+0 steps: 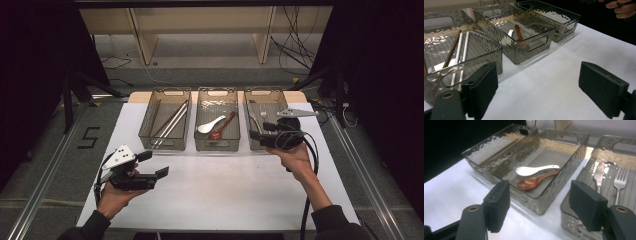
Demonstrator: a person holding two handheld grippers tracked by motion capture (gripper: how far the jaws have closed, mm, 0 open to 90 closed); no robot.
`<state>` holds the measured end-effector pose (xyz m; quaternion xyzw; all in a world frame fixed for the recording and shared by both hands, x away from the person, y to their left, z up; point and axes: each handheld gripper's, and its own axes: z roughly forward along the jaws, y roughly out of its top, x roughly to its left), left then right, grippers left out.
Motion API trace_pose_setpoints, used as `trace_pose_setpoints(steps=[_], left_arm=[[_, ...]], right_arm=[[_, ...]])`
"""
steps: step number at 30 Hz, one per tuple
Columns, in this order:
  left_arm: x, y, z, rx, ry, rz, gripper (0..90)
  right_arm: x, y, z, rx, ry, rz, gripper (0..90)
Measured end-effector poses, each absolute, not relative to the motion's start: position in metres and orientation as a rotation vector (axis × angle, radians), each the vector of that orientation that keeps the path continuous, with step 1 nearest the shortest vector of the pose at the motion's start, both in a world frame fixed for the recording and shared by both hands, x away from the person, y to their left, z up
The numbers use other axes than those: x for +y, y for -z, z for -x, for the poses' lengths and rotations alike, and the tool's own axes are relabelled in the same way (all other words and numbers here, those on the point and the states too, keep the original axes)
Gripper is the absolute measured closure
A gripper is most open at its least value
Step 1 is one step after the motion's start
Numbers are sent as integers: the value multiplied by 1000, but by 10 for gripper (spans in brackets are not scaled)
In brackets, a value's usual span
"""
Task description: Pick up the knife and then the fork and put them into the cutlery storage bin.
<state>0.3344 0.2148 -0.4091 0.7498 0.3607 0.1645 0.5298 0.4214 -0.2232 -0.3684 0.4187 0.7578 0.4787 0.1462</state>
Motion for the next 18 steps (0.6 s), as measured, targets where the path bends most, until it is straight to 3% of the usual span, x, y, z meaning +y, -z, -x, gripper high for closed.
trace_pose_setpoints(steps=[18], left_arm=[[212,409,-334,857,-388,-1798,154]], right_arm=[[-217,383,-381,2185,-1438,-1139,306]])
